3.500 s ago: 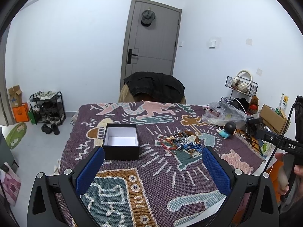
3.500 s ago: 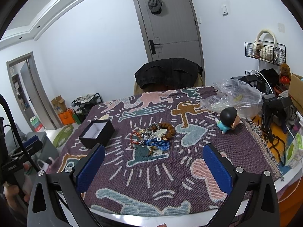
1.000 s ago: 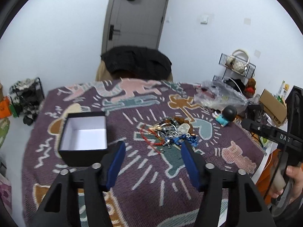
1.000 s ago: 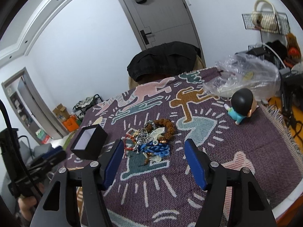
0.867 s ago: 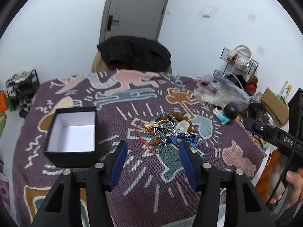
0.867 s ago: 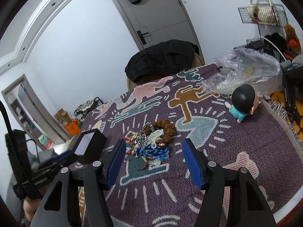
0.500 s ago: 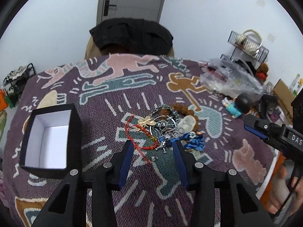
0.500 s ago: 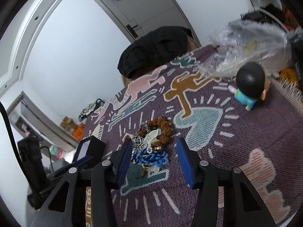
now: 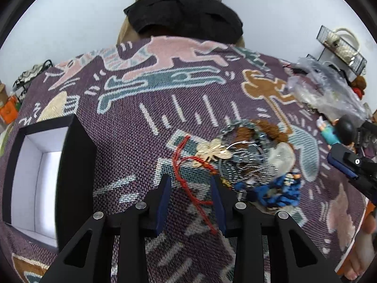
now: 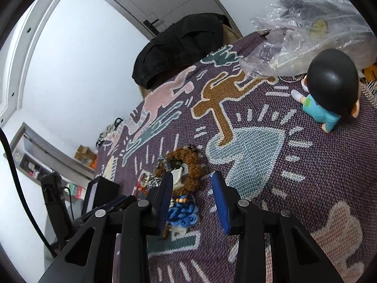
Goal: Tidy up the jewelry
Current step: 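Grasp the red string bracelet with the left tool while the right tool grasps the brown bead bracelet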
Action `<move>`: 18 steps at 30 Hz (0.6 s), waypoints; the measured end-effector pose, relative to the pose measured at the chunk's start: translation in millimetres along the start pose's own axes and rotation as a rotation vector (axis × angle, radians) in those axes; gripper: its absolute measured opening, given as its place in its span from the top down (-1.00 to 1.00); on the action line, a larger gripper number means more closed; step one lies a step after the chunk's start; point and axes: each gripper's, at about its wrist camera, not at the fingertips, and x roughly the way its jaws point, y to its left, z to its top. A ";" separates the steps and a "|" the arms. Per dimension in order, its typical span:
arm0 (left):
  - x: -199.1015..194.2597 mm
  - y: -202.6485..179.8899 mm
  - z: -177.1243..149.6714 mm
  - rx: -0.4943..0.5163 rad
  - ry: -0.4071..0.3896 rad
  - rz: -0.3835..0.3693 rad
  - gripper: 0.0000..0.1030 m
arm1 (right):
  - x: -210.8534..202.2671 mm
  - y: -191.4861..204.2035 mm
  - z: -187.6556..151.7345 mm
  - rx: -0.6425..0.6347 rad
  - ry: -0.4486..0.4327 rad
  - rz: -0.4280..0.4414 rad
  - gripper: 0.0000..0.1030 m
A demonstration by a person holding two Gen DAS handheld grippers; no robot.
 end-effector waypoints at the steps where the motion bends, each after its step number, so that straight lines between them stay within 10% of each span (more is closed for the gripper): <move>1: 2.3 0.1 0.3 0.001 0.003 0.007 0.30 | 3.1 -1.2 0.9 0.004 0.007 0.000 0.28; 9: 12.7 4.3 1.0 0.022 -0.004 0.032 0.90 | 33.2 -0.8 4.2 -0.005 0.070 -0.010 0.28; 18: -8.5 6.1 2.0 0.007 -0.066 -0.037 0.91 | 63.8 6.9 7.8 -0.027 0.136 -0.056 0.28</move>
